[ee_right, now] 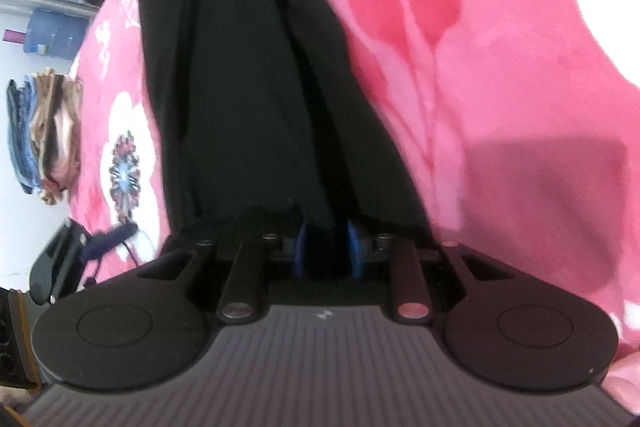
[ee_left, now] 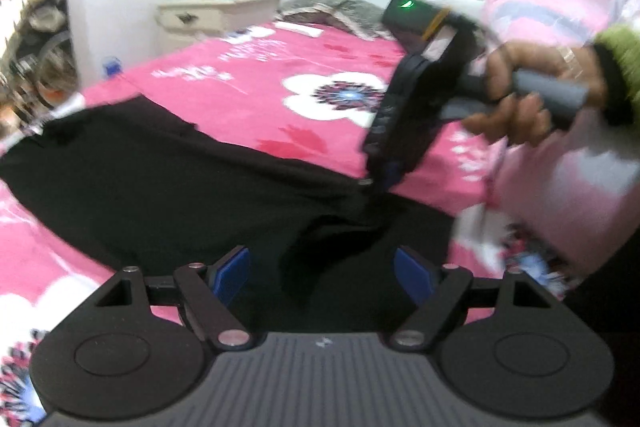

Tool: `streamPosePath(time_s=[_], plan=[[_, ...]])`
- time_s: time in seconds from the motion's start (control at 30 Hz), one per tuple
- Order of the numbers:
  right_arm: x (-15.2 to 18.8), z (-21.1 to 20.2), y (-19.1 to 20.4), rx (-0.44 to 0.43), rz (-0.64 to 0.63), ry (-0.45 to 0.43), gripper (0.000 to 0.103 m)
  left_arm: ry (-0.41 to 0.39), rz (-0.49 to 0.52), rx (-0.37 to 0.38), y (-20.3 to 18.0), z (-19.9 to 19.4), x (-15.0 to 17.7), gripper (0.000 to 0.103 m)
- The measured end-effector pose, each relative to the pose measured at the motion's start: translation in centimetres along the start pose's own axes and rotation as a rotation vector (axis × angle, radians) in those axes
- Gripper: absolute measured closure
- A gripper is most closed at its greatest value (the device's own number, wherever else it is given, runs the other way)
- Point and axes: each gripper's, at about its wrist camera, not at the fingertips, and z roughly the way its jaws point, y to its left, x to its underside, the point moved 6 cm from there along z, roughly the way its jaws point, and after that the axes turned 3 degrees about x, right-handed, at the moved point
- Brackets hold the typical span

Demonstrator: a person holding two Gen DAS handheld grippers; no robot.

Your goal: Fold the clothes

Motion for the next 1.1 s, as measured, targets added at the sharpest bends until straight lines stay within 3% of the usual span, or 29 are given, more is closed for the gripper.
streamPosePath(time_s=[0.1,0.2,0.3,0.37,0.47,0.67,0.8,0.9,1.1], plan=[[0.0,0.1,-0.2,0.016,-0.002,-0.003,0.086,0.025,0.022,-0.014,0.2,1.3,0.3,0.027],[0.0,0.1,-0.3,0.019,0.004,-0.007,0.09,0.04,0.034,0.002,0.3,2.2,0.3,0.039],[-0.1,0.1,-0.4,0.002,0.017,-0.009,0.09,0.057,0.041,0.017,0.1,2.2,0.7,0.054],[-0.1,0.2,-0.7,-0.016,0.041,-0.006,0.09,0.075,0.047,0.036,-0.2,1.9,1.3,0.073],[0.1,0.3,-1.1,-0.062,0.088,0.008,0.09,0.116,0.097,0.057,-0.9,1.9,2.3,0.091],[0.5,0.7,-1.3,-0.08,0.104,0.029,0.088,0.127,0.175,0.092,-2.8,1.0,3.8,0.098],[0.6,0.7,-0.8,-0.07,0.082,0.025,0.089,0.134,0.212,0.151,-4.4,0.3,4.6,0.098],[0.6,0.1,-0.5,-0.044,0.061,0.002,0.092,0.142,0.261,0.151,-5.4,-0.1,5.5,0.098],[0.7,-0.6,-0.8,-0.049,0.077,-0.015,0.096,0.104,0.238,0.078,-4.6,-1.6,5.3,0.085]])
